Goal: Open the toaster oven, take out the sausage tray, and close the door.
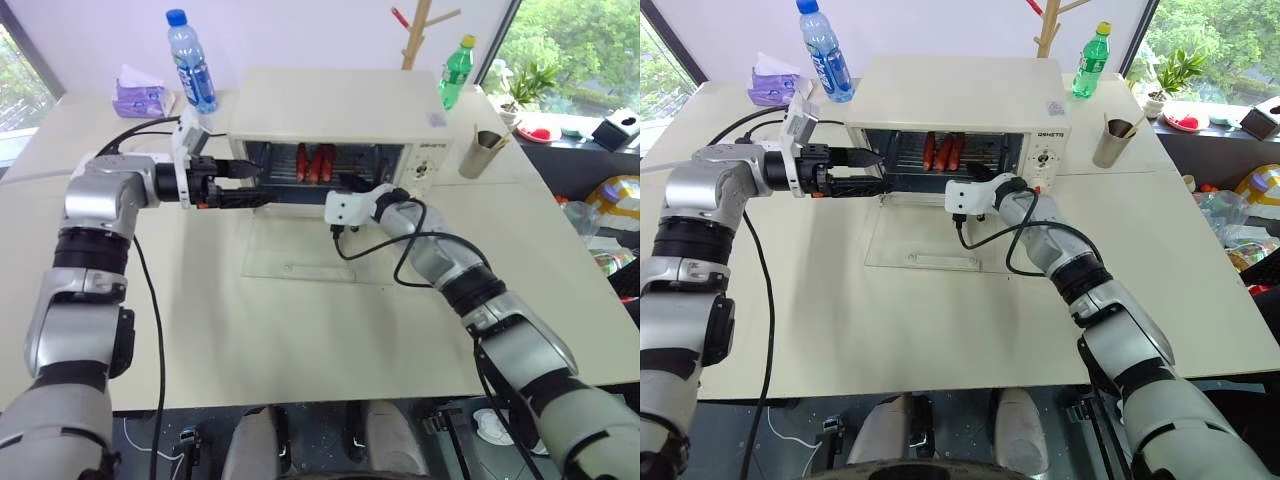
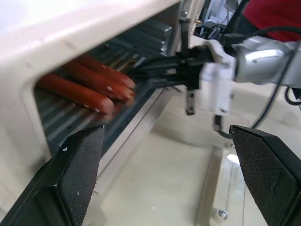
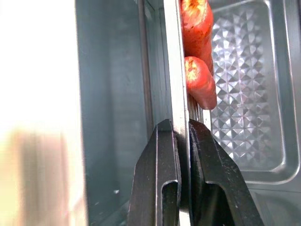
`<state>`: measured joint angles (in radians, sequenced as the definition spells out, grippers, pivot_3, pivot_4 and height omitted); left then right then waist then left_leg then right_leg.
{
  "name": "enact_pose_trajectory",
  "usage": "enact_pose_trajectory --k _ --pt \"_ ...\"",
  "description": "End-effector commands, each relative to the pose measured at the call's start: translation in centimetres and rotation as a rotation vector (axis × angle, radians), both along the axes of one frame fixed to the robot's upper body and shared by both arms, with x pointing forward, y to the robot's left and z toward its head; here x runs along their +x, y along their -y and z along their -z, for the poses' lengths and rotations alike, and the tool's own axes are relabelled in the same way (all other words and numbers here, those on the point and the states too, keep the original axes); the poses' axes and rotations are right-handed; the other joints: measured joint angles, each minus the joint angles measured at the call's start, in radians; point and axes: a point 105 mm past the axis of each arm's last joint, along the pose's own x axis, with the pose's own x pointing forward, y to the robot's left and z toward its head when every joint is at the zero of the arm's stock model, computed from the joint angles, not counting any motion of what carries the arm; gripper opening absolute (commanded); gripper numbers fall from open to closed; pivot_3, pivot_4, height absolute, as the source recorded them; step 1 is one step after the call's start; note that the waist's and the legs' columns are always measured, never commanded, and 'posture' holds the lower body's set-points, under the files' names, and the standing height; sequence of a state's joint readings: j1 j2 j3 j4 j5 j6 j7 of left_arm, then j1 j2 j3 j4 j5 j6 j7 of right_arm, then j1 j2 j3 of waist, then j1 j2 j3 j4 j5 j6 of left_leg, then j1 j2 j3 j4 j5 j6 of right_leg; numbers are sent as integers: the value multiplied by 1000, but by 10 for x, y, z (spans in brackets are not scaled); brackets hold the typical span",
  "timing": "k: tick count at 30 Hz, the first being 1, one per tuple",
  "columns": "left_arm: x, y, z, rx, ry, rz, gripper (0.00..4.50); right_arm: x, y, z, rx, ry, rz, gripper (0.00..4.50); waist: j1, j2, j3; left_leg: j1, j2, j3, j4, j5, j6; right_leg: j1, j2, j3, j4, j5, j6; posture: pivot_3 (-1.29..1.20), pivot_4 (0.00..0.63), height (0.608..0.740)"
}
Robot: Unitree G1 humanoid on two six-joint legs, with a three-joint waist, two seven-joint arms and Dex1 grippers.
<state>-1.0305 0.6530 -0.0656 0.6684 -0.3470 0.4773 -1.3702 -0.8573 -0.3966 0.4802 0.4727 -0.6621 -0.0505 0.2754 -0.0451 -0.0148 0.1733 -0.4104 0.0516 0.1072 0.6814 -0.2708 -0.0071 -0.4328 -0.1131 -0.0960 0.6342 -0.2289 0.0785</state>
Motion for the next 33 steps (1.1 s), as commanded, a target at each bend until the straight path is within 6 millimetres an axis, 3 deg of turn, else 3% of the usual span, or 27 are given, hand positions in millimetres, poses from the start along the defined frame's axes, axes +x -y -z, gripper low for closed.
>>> enact_pose_trajectory --k 1,15,24,29,33 --pt "3 1 -13 13 55 9 4500 -16 -14 -15 33 30 -74 3 1 0 0 0 0 0 0 0 0 0 0 0 0 0 0 0 150 722" --pt "-2 -5 -21 -9 52 32 4500 -59 1 -11 -21 112 -149 3 3 0 0 0 0 -1 0 0 0 0 0 0 0 0 0 0 150 722" --pt "-44 -25 -26 -39 -49 84 4500 -81 19 -8 -71 138 -192 3 11 -1 0 -1 0 -1 0 -1 1 0 0 0 -1 -1 1 0 150 722" --pt "-66 -49 -15 -71 -179 22 4500 -96 25 -11 -81 168 -258 3 25 -1 1 -1 -1 -1 0 -1 1 0 -1 0 -1 -1 2 0 150 722" --pt "-79 -56 1 -79 -256 -18 4500 -106 28 -10 -86 177 -312 3 29 -1 1 -1 0 -2 0 -1 1 0 -1 0 -1 -2 2 0 150 722"
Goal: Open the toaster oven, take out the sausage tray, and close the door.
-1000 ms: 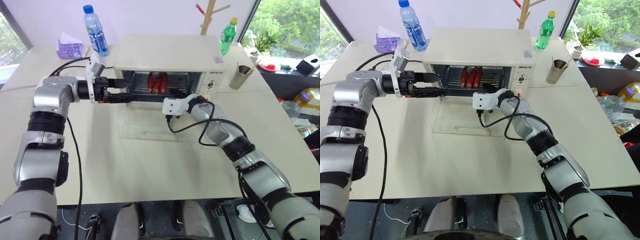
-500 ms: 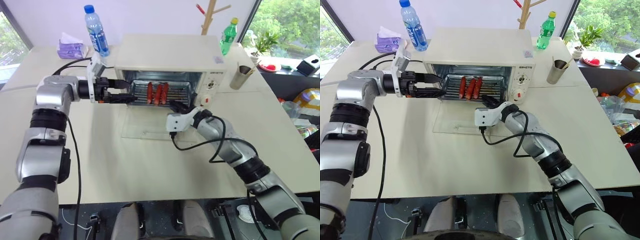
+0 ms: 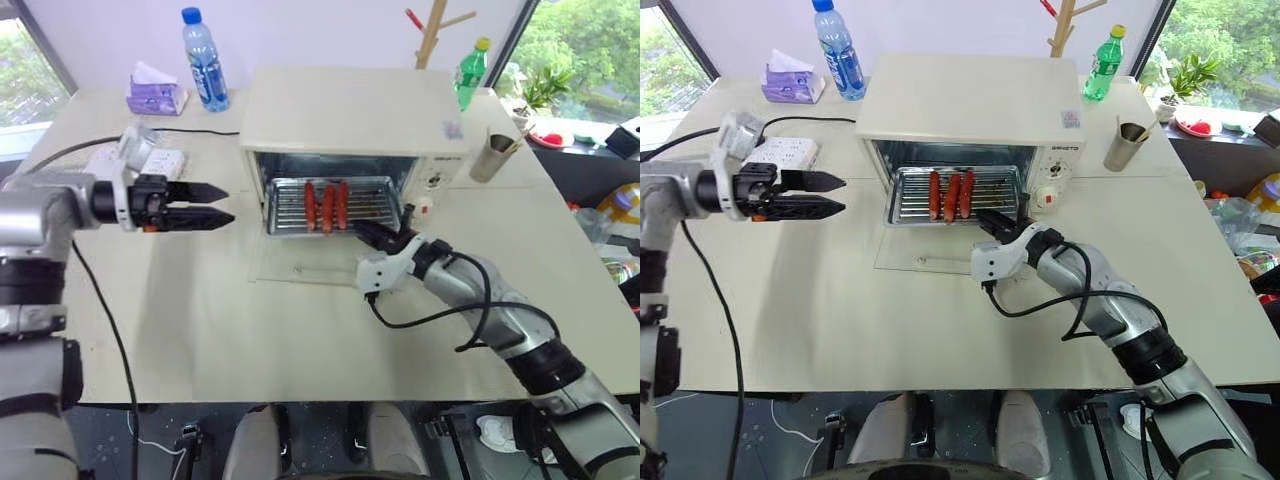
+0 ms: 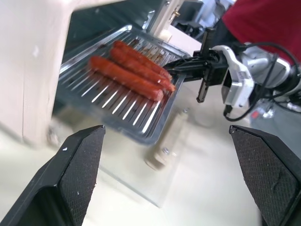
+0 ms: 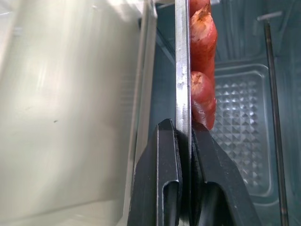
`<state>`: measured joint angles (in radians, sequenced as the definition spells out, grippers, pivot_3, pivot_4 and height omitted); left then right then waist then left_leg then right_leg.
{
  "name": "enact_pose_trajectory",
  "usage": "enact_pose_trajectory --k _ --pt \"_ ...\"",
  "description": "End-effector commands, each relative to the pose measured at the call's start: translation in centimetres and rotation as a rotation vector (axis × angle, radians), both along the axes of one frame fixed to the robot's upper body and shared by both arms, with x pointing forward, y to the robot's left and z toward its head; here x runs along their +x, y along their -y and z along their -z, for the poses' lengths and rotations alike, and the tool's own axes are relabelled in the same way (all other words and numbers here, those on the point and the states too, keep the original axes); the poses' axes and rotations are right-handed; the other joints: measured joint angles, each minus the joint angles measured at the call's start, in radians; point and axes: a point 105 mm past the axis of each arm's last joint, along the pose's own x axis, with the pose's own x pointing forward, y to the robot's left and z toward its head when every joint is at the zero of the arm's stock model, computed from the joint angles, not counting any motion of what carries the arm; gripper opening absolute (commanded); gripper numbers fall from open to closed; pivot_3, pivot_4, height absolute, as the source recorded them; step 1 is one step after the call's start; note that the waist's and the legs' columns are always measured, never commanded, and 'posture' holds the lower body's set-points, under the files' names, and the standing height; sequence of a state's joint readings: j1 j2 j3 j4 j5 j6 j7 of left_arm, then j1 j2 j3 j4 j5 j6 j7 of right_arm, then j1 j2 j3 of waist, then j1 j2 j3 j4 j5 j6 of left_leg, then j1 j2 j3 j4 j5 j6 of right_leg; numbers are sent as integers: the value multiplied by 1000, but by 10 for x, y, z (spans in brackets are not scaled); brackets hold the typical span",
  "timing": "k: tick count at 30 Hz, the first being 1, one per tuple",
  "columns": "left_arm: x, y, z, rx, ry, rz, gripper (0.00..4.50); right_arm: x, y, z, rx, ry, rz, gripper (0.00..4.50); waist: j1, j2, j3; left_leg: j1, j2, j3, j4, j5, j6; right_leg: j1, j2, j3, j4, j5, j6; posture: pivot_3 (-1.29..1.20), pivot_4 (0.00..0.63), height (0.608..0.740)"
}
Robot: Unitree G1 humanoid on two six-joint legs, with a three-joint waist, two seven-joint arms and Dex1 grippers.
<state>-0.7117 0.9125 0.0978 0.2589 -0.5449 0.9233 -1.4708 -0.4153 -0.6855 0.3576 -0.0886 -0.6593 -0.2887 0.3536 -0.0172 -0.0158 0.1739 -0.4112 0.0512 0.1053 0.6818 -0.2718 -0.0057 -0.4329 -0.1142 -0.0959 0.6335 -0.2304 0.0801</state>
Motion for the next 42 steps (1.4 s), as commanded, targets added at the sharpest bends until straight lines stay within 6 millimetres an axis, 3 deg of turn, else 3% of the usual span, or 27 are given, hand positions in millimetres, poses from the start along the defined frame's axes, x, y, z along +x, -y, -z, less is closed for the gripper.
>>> enact_pose_trajectory --k 1,10,17,25,41,42 --pt "-12 -1 1 6 7 -5 4500 -13 -3 -26 38 92 -79 3 0 0 0 0 0 0 0 0 0 0 0 0 0 0 0 0 150 722" --pt "-7 12 -9 -71 6 -31 4500 -8 -2 -37 43 120 -104 3 2 -1 1 0 0 0 1 0 -1 1 0 0 0 0 0 0 150 722" --pt "-12 11 9 -166 -172 -79 4500 -20 -3 -38 30 123 -168 3 0 -1 1 0 0 0 1 1 -1 0 0 0 0 0 0 0 150 722" --pt "-11 25 29 -311 -388 -151 4500 -37 -10 -42 75 93 -273 3 2 -2 1 1 0 -1 1 1 -2 2 0 0 0 0 0 0 150 722" --pt "-21 57 41 -351 -524 -88 4500 -42 -22 -34 51 58 -336 3 2 -2 1 2 0 -1 1 2 -3 3 0 0 0 0 0 0 150 722" --pt "-21 57 41 -351 -525 -88 4240 -42 -22 -34 49 58 -335 1 2 -2 1 2 0 -1 1 2 -3 3 0 0 0 0 0 0 150 722"
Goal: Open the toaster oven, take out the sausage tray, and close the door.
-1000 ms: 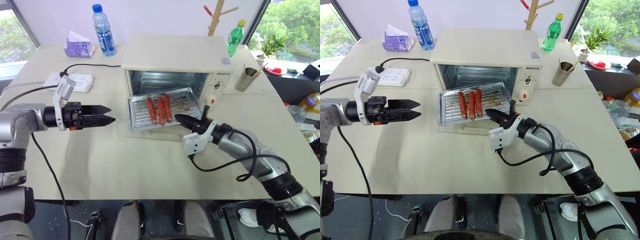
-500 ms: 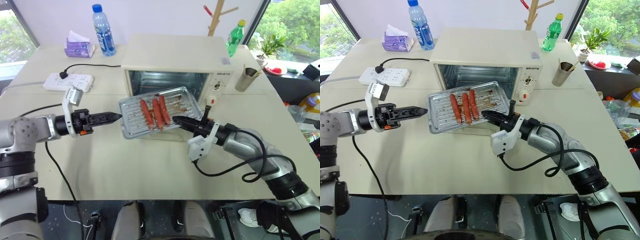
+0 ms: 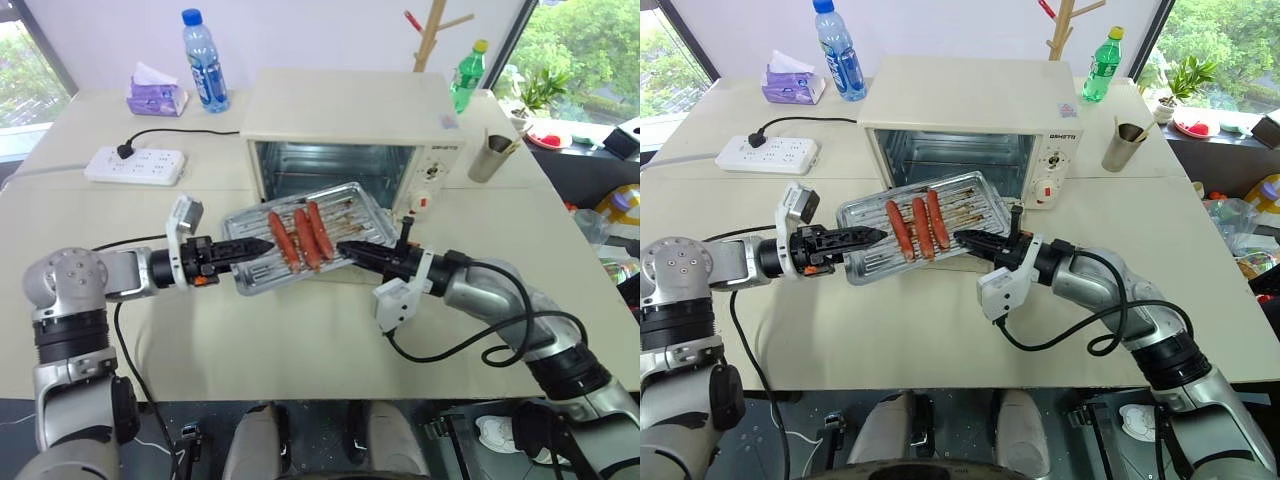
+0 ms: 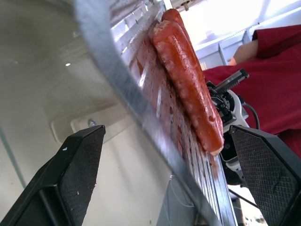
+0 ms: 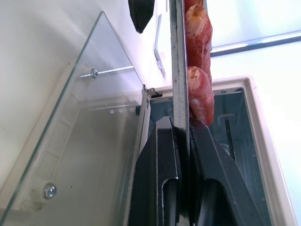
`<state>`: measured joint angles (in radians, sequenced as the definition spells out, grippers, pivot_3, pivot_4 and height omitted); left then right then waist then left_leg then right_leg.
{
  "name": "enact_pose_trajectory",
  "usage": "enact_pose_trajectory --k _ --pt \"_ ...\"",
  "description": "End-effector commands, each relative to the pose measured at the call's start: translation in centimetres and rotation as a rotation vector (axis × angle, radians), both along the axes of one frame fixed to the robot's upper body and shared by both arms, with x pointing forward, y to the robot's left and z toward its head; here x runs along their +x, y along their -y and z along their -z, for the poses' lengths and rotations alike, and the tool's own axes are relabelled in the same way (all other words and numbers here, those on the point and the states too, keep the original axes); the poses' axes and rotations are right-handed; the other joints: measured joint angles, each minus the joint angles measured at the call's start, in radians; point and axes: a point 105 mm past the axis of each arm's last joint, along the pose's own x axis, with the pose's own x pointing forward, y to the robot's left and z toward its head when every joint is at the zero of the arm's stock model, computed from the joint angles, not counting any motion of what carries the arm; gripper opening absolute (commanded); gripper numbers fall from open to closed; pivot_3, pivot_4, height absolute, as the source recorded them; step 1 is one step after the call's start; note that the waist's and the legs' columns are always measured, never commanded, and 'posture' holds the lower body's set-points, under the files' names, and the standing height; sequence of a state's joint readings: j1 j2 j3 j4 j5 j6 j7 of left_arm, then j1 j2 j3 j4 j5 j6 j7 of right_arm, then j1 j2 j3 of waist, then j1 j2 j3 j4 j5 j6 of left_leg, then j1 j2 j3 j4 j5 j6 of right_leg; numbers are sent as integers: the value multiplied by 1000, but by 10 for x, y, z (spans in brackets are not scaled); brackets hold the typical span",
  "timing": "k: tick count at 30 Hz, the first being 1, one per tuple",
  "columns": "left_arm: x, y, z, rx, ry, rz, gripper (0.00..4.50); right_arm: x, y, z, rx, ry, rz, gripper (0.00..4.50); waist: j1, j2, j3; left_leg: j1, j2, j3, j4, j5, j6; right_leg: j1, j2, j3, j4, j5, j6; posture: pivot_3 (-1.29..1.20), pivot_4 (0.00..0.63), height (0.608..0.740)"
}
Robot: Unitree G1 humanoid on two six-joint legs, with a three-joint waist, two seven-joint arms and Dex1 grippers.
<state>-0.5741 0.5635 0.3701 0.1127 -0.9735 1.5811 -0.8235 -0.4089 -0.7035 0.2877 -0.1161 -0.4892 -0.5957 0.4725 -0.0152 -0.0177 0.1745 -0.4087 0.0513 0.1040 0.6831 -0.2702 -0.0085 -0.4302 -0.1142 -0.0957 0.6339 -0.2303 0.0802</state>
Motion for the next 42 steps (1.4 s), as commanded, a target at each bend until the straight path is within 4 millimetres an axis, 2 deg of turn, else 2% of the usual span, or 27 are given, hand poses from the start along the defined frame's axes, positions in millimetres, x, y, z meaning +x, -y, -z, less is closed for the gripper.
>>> enact_pose_trajectory --k 1,2,9,17,21,25,29,34,40,42 --pt "-3 1 -13 -18 49 16 3938 -5 -4 -16 31 54 -31 0 0 0 0 0 0 0 0 0 0 0 0 0 0 0 0 0 150 722" --pt "-3 0 -13 -20 46 13 3624 -4 -4 -16 30 56 -27 0 0 0 0 0 0 0 0 0 0 0 0 0 0 0 0 0 150 722" --pt "-3 -4 -11 -37 15 9 90 -1 2 -14 13 66 -2 0 0 0 0 0 0 0 0 0 0 0 0 0 0 0 0 0 150 722" --pt "-4 -2 -3 -63 -34 6 32 -3 8 -10 -15 41 3 0 0 0 0 0 0 0 0 0 0 0 0 0 0 0 0 0 150 722" --pt "-3 -4 -1 -88 -49 -18 0 -4 12 -9 -22 16 11 1592 1 -1 0 1 0 0 0 0 0 1 0 0 0 0 0 0 150 722" --pt "-1 -10 2 -122 -70 -59 0 -7 17 -1 -54 -19 23 3711 0 -1 0 1 0 -1 0 0 0 1 -1 0 0 0 0 0 150 722" --pt "-2 -22 5 -175 -86 -133 0 -11 29 -2 -47 -56 50 3711 0 -1 0 1 0 -2 0 0 0 1 -1 0 0 0 0 0 150 722" --pt "-8 -40 12 -221 -90 -249 0 -8 55 -3 -21 -138 142 3711 1 -1 0 1 0 -2 0 0 0 1 -1 0 0 0 0 0 150 722" --pt "-30 -63 28 -264 -95 -427 0 3 86 0 81 -313 287 3711 0 -1 0 2 0 -3 0 0 0 2 -2 0 0 0 0 0 150 722" --pt "-44 -71 34 -280 -98 -496 0 7 94 3 123 -383 327 3711 0 -1 0 2 1 -3 0 0 0 2 -3 0 0 0 0 0 150 722"
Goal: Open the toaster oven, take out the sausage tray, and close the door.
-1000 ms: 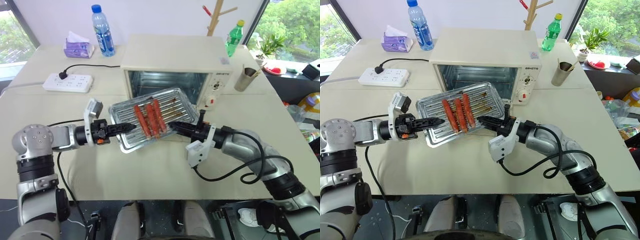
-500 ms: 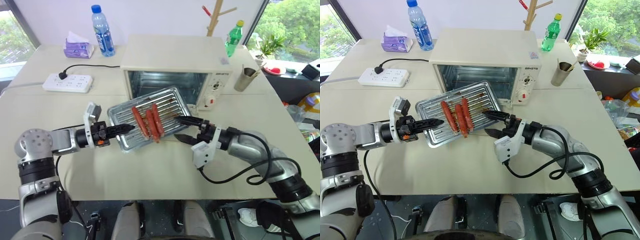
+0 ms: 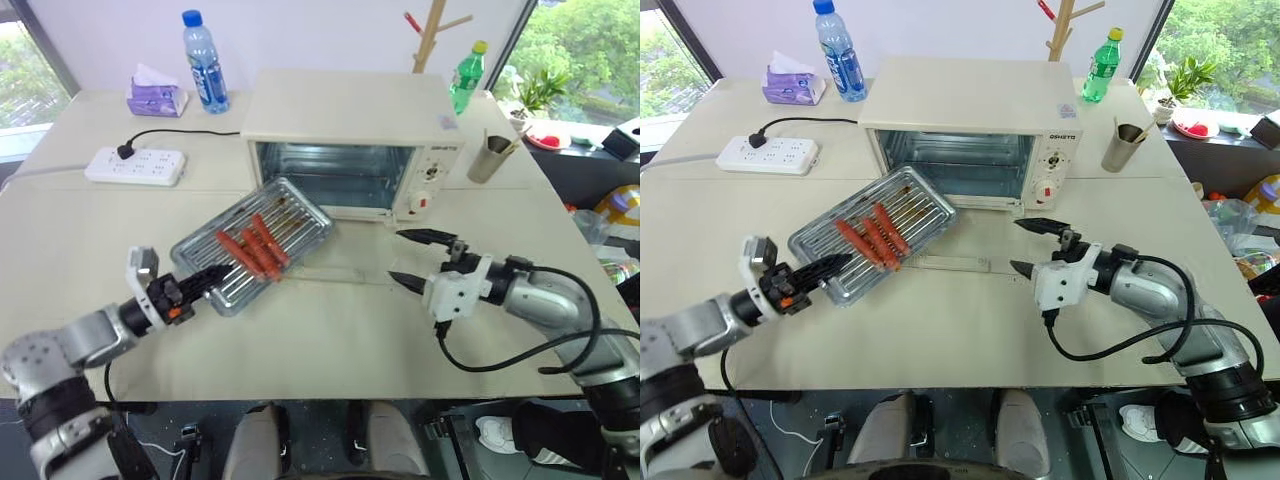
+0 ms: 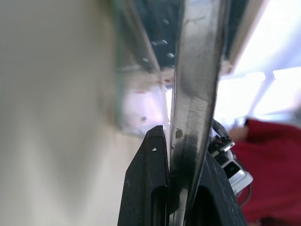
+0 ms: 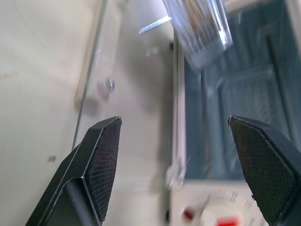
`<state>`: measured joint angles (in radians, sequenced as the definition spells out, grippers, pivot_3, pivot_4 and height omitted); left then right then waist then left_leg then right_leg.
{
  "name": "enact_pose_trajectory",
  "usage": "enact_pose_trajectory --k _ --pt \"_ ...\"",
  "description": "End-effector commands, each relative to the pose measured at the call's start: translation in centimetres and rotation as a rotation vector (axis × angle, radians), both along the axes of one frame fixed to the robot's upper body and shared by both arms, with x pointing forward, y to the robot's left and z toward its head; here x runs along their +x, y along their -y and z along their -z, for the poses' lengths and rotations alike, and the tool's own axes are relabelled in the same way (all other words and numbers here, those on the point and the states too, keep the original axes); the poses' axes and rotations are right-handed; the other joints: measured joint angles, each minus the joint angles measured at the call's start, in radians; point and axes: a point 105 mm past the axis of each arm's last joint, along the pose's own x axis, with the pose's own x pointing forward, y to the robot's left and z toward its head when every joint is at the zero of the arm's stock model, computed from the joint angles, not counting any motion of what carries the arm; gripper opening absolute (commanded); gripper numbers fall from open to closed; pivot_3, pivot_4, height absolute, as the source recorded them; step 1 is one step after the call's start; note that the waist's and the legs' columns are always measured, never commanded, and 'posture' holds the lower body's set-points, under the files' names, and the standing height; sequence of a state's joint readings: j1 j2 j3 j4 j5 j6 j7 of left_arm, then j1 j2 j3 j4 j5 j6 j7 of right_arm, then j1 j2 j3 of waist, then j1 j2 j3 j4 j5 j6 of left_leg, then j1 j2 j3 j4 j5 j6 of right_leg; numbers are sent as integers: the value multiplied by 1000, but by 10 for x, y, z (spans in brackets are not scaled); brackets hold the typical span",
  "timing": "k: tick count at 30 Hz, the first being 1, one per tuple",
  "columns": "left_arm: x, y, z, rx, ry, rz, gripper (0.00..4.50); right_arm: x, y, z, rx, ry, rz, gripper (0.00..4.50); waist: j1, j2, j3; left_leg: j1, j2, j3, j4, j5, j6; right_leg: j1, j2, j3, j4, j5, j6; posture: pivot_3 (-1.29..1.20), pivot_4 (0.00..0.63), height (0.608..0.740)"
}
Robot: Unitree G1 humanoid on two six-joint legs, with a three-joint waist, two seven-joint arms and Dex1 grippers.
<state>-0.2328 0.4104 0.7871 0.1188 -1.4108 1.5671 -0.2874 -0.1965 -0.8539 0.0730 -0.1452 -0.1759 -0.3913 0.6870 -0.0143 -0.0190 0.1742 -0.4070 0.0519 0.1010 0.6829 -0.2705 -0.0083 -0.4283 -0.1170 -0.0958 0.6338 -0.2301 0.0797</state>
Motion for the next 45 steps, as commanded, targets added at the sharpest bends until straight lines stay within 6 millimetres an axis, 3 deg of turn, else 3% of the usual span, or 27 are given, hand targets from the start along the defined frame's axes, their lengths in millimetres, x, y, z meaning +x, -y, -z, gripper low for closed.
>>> enact_pose_trajectory --k 1,6,15,22,28,31,36,39,45 --pt "-19 -14 -15 -33 86 -112 0 6 15 -8 89 -71 73 3711 -1 0 0 0 0 0 0 0 0 0 -1 0 0 0 0 0 150 722" --pt "-48 -19 -14 -59 52 -231 0 21 33 -1 167 -183 175 3711 3 0 0 0 1 0 0 -5 8 0 -3 0 0 -2 -5 0 150 722" --pt "-69 -37 -15 -70 53 -464 0 37 43 21 230 -344 240 3711 3 0 0 0 -1 0 0 -6 10 1 -4 0 -3 -2 -8 0 150 722" --pt "-76 -61 -12 -95 51 -637 0 37 38 45 259 -467 240 3711 3 0 0 0 -2 0 0 -6 10 1 -2 0 -4 -2 -8 0 150 722" --pt "-73 -67 -13 -97 58 -676 0 40 22 51 305 -526 217 3711 3 0 0 0 -1 0 0 -6 10 1 -2 0 -4 -2 -8 0 150 722" --pt "-69 -71 -14 -91 60 -677 0 41 5 43 365 -551 179 3711 2 0 0 0 -1 0 0 -6 10 0 -1 0 -4 -2 -8 0 150 722" --pt "-65 -72 -15 -75 59 -652 0 62 -1 -20 586 -467 173 3711 0 1 0 -1 -1 1 0 -6 10 -1 -1 0 -4 -2 -8 0 150 722" --pt "-63 -72 -16 -68 58 -643 0 68 5 -41 659 -443 192 3711 -1 1 1 -2 -1 1 0 -6 10 -2 -1 0 -4 -2 -8 0 150 722" --pt "-60 -68 -14 -54 46 -591 0 43 2 -29 593 -513 152 3711 9 0 0 -2 0 0 -1 -8 12 -1 -1 -2 -4 -2 -9 0 150 722"
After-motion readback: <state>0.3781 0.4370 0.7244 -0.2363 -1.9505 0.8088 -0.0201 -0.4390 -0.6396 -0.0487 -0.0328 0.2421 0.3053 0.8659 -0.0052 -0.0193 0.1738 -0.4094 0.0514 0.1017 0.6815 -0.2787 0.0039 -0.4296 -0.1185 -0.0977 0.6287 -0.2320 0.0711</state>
